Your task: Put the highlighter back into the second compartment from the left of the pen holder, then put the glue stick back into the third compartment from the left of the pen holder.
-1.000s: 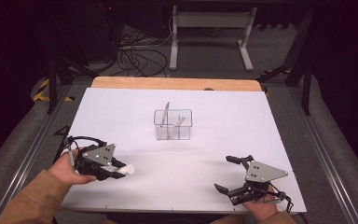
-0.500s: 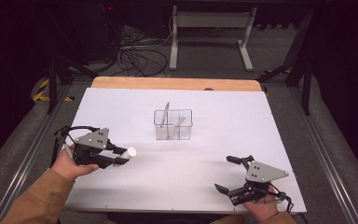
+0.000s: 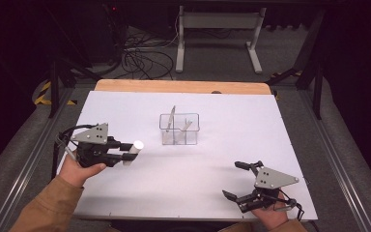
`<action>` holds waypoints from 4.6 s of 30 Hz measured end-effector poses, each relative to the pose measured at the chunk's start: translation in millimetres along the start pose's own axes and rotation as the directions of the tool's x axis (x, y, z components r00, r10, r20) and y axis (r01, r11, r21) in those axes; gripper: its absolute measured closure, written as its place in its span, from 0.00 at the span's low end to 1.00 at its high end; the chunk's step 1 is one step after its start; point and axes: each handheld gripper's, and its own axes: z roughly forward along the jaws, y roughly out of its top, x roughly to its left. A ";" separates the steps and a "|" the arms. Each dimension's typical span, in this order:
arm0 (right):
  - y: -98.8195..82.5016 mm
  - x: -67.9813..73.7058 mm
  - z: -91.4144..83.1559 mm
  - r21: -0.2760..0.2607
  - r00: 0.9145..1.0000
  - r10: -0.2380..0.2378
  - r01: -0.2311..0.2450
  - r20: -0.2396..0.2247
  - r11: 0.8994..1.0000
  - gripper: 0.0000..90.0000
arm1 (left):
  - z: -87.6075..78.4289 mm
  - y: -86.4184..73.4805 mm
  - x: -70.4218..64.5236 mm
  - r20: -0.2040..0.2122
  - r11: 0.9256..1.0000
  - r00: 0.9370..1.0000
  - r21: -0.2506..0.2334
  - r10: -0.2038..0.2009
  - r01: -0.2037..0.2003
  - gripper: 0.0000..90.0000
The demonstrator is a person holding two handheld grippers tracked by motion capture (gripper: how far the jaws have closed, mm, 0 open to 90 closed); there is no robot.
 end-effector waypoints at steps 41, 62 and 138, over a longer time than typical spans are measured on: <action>0.3 -1.2 -0.4 -0.006 1.000 0.000 0.000 -0.003 1.000 0.07 | 34.0 44.6 4.7 -0.026 0.967 0.989 -0.215 -0.149 0.140 0.76; -0.2 -1.2 -2.5 -0.010 1.000 -0.002 0.002 -0.005 1.000 0.07 | 87.0 72.0 10.9 -0.058 0.946 0.987 -0.298 -0.149 0.125 0.76; -0.8 -1.6 -5.4 -0.016 1.000 -0.003 0.003 -0.016 1.000 0.07 | 159.0 75.1 73.4 -0.173 0.903 0.947 -0.387 -0.271 0.188 0.55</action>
